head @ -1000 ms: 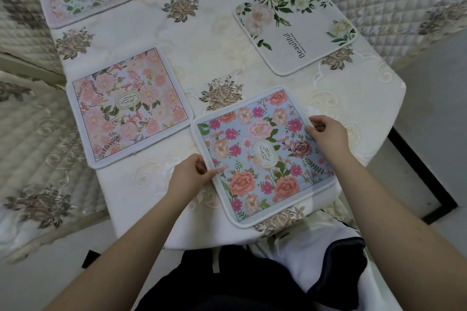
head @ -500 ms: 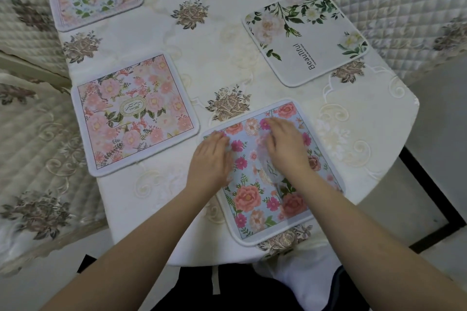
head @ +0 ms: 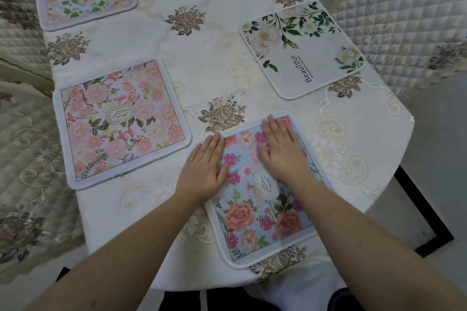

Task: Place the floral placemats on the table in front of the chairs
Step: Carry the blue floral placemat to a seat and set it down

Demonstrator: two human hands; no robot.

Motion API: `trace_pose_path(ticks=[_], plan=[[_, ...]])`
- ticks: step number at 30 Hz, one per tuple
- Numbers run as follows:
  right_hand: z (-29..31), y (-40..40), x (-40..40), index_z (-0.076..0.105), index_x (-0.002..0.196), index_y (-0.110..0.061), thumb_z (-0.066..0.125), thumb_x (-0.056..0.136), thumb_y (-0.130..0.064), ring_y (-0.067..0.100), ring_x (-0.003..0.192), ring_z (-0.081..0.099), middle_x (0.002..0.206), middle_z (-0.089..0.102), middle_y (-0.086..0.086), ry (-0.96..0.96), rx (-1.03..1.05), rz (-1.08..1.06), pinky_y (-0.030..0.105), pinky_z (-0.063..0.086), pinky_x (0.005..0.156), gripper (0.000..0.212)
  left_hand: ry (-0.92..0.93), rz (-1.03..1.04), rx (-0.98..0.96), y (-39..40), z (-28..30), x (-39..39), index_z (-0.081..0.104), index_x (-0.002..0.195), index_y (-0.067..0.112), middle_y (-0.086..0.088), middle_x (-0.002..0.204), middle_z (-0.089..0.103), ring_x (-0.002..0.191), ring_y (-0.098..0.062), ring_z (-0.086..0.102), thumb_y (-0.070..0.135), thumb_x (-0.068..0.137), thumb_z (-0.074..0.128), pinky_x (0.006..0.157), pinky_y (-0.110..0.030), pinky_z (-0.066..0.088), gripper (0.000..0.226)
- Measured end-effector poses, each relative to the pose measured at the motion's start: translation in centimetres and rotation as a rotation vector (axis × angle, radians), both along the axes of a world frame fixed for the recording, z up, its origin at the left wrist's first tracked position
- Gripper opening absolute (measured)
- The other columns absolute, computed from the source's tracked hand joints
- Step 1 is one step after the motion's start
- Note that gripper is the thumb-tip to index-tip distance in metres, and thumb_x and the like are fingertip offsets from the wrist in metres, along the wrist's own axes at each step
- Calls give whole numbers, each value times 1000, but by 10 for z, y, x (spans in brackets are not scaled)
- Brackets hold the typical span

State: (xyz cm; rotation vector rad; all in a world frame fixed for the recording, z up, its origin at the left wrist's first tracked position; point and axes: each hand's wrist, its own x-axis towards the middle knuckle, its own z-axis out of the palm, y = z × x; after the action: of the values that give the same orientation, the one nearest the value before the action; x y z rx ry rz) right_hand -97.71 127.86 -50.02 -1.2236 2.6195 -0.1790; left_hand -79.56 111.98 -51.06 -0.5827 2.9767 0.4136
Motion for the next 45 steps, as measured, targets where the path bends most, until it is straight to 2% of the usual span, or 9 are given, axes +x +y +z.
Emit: trace_pose_path(ticks=[9, 13, 16, 19, 22, 26, 34, 40, 45], plan=[[6, 28, -27, 9, 157, -15, 21, 104, -38, 12, 151, 2, 165, 7, 1, -20, -20, -103, 29, -4, 120, 59, -99, -9, -17, -12, 9, 15, -2, 157, 20, 5, 163, -8, 151, -12, -4, 57, 101, 13, 122, -31, -2, 70], [18, 30, 2, 20, 155, -11, 17, 103, -36, 16, 151, 10, 163, 17, 4, -49, -132, -143, 31, 0, 121, 58, -119, 89, 29, 5, 26, 12, 3, 158, 16, -2, 165, 0, 152, -15, 0, 53, 101, 15, 121, -30, -3, 69], [29, 33, 43, 23, 154, -12, 13, 100, -39, 16, 150, 11, 162, 21, 4, -134, -205, -131, 32, 3, 121, 62, -59, 24, 68, 50, 34, 21, 5, 157, 15, 0, 163, 1, 151, -15, 1, 47, 103, 20, 119, -30, -4, 64], [29, 38, 76, 18, 155, -15, 6, 97, -43, 12, 151, 6, 163, 15, 0, -205, -200, -70, 34, 3, 122, 66, -27, -159, 138, 101, 28, 41, 22, 155, 10, -5, 162, 16, 151, -18, 13, 45, 101, 25, 123, -39, 13, 64], [12, 50, 94, 20, 155, -15, 11, 101, -42, 13, 150, 9, 163, 16, 1, -189, -131, 9, 39, 11, 122, 62, -60, -312, 77, 130, 14, 62, 43, 146, 2, -14, 156, 34, 147, -26, 29, 42, 101, 36, 117, -48, 27, 60], [0, 71, 98, 30, 153, -13, 19, 104, -37, 17, 148, 21, 160, 27, 5, -44, -23, 82, 38, 11, 121, 55, -60, -330, -21, 129, 11, 74, 32, 151, 3, -12, 159, 30, 150, -23, 20, 43, 101, 35, 120, -46, 22, 64], [6, 125, 57, 9, 157, -21, 13, 104, -46, 12, 150, 1, 163, 6, -1, -9, 22, -155, 36, 2, 122, 58, -131, -249, -27, 72, 7, 93, 13, 158, 15, -2, 164, 10, 152, -18, 11, 59, 100, 26, 121, -37, 6, 74], [5, 157, 30, 8, 157, -16, 12, 102, -44, 13, 151, 1, 165, 6, 1, -49, 15, -289, 30, -2, 121, 62, -166, -252, -71, 29, 11, 101, 18, 157, 17, -1, 163, 18, 151, -18, 17, 64, 98, 19, 121, -40, 8, 75], [14, 130, 56, 10, 156, -15, 15, 104, -40, 14, 151, 0, 163, 3, 0, -43, -38, -334, 31, -2, 121, 59, -81, -259, -79, 49, 16, 97, 17, 156, 13, -6, 163, 16, 151, -22, 14, 57, 101, 23, 120, -41, 8, 71]])
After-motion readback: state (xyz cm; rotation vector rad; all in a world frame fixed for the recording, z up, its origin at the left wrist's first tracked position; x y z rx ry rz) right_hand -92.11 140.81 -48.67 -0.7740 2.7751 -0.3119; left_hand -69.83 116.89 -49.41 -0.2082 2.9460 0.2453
